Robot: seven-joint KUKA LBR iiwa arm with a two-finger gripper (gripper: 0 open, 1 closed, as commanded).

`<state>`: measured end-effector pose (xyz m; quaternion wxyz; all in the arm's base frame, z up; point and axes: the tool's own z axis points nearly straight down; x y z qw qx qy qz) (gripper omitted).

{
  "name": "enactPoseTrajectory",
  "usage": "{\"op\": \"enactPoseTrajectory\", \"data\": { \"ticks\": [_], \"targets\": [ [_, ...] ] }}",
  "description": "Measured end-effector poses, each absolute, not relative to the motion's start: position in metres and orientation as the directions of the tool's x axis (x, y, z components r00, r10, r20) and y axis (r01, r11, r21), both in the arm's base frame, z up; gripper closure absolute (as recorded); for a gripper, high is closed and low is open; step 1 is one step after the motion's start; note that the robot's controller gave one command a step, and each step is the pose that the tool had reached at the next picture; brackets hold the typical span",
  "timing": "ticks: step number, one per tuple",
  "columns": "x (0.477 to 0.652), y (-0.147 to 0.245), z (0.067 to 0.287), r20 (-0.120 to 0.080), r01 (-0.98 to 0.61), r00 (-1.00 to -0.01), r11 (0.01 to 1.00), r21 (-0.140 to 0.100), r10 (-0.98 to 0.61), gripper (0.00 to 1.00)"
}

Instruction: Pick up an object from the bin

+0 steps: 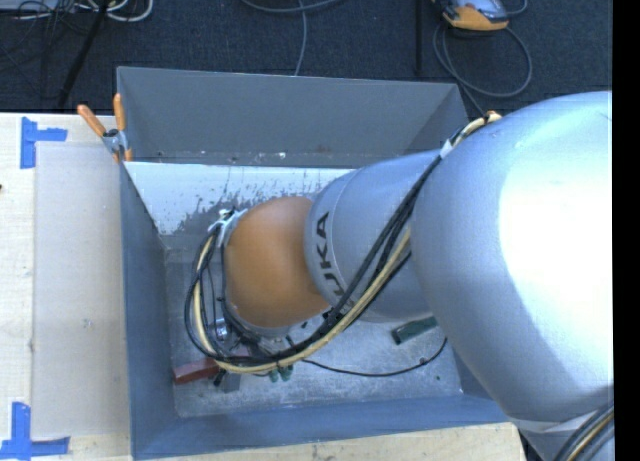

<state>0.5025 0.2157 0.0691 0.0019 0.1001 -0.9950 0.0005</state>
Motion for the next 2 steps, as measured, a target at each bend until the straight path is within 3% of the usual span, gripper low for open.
{"op": "enactPoseTrajectory", "data": {
  "ticks": [1,2],
  "targets": [
    [0.526,0.181,0.197,-0.008,-0.187,-0.982,0.982,0.000,-0.187,1.00],
    [0.568,0.196,0.283,-0.006,-0.427,-0.904,0.904,-0.001,-0.427,1.00]
  ]
}}
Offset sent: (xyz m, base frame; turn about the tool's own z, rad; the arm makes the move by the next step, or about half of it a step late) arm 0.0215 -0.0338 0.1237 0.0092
